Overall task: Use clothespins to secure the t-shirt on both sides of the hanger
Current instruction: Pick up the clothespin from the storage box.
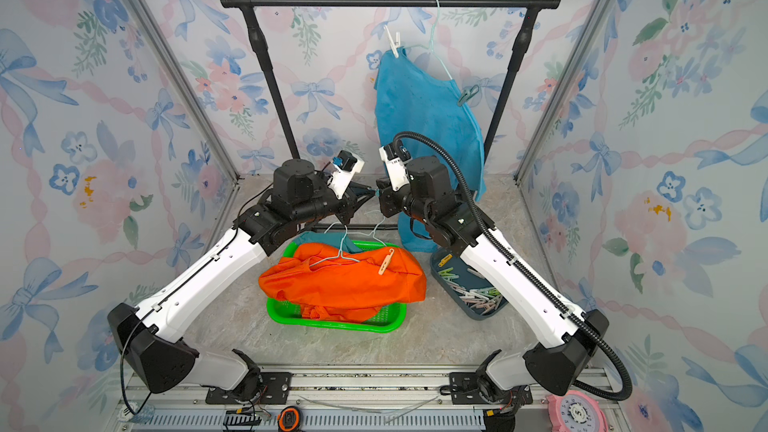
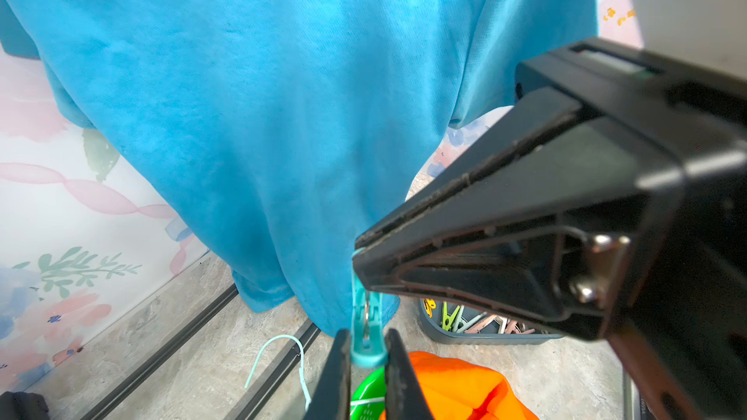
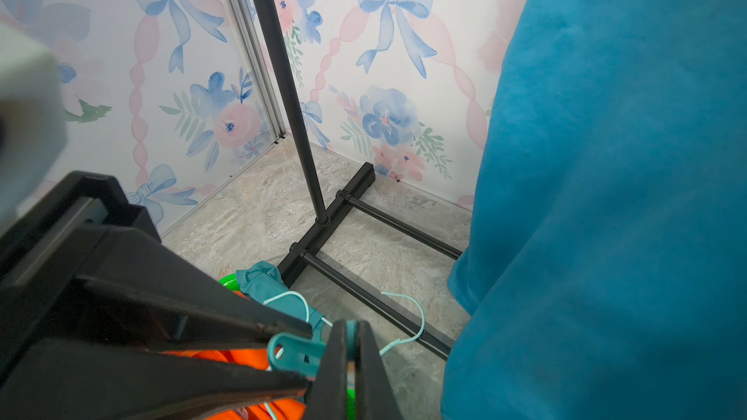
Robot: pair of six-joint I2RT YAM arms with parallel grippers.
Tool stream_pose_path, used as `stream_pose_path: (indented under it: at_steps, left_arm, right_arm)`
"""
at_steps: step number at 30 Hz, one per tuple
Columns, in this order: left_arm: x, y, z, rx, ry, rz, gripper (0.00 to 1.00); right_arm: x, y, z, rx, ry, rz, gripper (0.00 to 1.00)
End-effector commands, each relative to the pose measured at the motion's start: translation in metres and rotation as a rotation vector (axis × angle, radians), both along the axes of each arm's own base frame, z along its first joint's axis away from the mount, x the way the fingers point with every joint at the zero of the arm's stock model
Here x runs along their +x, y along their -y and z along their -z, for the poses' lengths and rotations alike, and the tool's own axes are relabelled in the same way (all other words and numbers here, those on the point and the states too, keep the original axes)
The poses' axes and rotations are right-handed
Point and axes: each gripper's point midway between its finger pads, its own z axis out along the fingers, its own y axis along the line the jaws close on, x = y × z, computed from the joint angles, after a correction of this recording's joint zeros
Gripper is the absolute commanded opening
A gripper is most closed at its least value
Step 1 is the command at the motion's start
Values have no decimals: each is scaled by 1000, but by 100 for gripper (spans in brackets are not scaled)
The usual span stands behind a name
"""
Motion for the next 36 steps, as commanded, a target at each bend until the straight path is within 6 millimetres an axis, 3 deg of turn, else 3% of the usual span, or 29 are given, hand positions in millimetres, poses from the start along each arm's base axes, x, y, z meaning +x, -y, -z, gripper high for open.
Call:
stream_pose_path:
  at_steps: [1,3,7,10,14,20,31,36]
  left_arm:
    - [-2,3,-10,-23,10,20,16]
    - [-2,3,-11,-25,12,19,21]
    - [-5,3,-16,-40,35,26,54]
    - [-11,1,-19,-64,86,27,64]
    - [-21,-12,-18,-127,188,-8,64]
    - [-30,-27,-2,-193,305,-46,57]
    - [-28,-25,-30,-306,413,-53,43]
    - [-25,-18,-31,-304,415,-30,39]
  right_arm:
    - [1,-7,-14,46,22,-4,4]
    - [1,-7,-15,53,21,-3,3]
    - [1,-7,-17,62,17,3,2]
    - [2,-7,-18,72,12,11,2]
    - [2,-7,-18,92,-7,15,2]
    - [-4,-11,-24,180,-64,-24,2]
    - [-16,-19,-29,319,-164,-112,2]
    - [-16,-16,-31,345,-177,-117,2]
